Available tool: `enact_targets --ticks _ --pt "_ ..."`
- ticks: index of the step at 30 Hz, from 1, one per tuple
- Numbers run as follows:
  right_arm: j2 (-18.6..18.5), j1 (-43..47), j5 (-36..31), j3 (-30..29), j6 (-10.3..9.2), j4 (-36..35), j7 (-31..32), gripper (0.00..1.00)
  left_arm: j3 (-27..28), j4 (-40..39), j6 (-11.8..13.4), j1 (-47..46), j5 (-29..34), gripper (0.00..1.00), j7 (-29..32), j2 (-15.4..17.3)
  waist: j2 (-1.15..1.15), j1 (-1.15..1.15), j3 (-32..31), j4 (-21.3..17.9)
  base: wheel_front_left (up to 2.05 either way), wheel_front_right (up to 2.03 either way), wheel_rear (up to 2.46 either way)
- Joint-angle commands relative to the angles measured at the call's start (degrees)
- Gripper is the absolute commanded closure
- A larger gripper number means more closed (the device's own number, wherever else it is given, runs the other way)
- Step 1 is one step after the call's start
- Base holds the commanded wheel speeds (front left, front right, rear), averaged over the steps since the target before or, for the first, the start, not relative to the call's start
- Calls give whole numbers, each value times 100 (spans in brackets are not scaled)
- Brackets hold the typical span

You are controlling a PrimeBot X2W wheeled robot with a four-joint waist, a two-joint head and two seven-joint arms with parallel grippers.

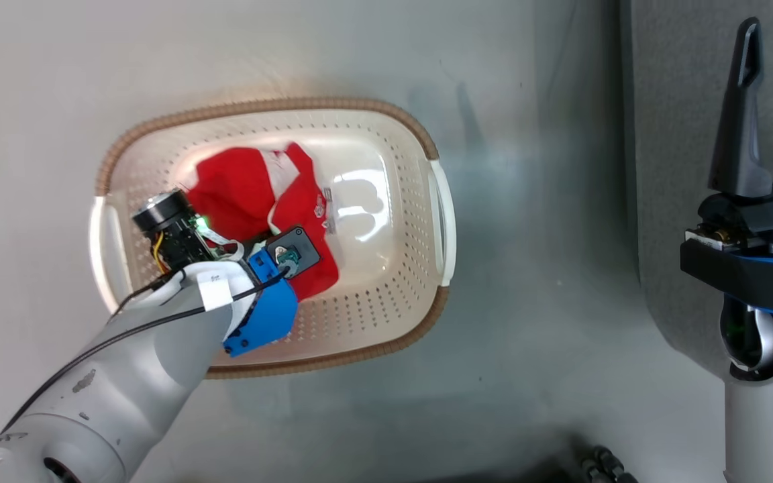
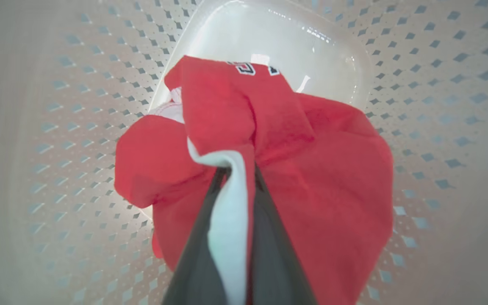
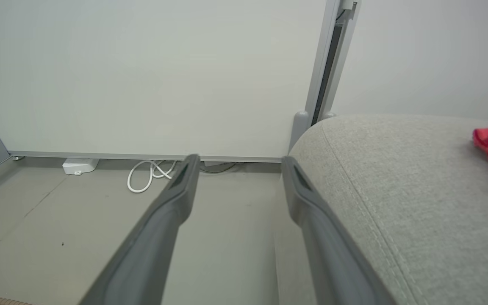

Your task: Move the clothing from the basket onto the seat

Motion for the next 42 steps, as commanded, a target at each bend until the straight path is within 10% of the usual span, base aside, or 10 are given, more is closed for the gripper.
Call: enact_targets --ticks 1,27,42 --pt "7 34 -14 -3 3 33 -7 0 -11 -6 -2 25 -132 100 -109 -41 0 0 -296 109 0 0 0" --pt "7 943 -43 -88 3 700 -7 0 584 -459 -2 -21 -2233 100 -1560 -514 0 0 -2834 591 0 0 0" --pt "8 1722 143 37 3 1050 -7 0 2055 -2009 240 622 -1833 100 -1559 -184 0 0 -4087 661 0 0 0"
